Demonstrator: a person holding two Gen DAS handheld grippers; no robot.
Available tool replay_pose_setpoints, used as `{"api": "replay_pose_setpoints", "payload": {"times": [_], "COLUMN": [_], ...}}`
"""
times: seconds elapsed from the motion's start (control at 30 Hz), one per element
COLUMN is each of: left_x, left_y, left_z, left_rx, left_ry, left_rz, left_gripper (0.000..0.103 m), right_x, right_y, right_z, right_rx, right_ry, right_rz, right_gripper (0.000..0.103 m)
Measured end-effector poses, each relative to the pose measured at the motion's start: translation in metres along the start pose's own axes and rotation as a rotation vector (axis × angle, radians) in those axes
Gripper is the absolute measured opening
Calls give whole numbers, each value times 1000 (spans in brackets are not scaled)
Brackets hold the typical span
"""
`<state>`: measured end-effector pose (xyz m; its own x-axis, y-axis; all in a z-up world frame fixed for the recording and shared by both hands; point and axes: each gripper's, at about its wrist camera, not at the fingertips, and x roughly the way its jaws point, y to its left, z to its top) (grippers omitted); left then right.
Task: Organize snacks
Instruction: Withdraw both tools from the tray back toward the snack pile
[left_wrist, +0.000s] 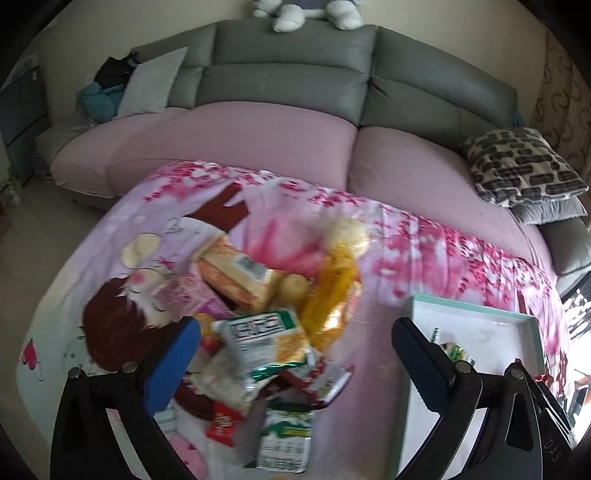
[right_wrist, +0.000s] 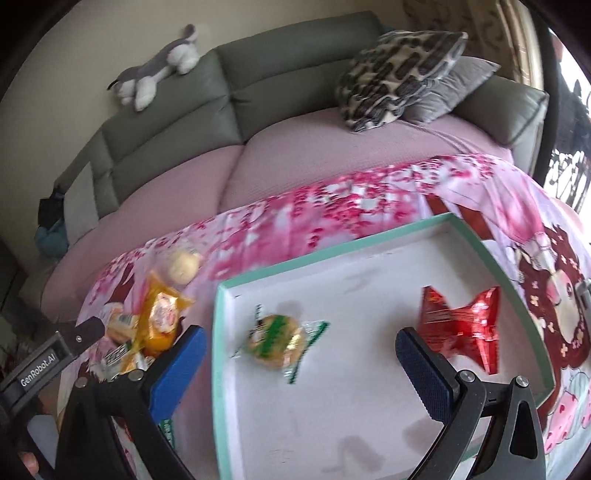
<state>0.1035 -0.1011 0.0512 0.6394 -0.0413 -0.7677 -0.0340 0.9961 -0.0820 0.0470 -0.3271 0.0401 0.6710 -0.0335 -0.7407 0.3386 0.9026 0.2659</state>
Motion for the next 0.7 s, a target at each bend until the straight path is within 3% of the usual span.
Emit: {"api": "replay_pose_setpoints", "payload": {"times": [0.53, 0.7], "left_x": [-11, 0], "left_y": [66, 85], "left_z": [-23, -31], "left_rx": [-73, -118], "left_ry": [27, 120], "left_rz": [46, 28], "left_gripper": [103, 103], "right_x": [6, 13], "right_y": [79, 84], "right_z": [-37, -50], "right_rx": [-172, -169], "right_ry": [100, 156], "right_rz": [155, 177], "right_gripper": [103, 103]}}
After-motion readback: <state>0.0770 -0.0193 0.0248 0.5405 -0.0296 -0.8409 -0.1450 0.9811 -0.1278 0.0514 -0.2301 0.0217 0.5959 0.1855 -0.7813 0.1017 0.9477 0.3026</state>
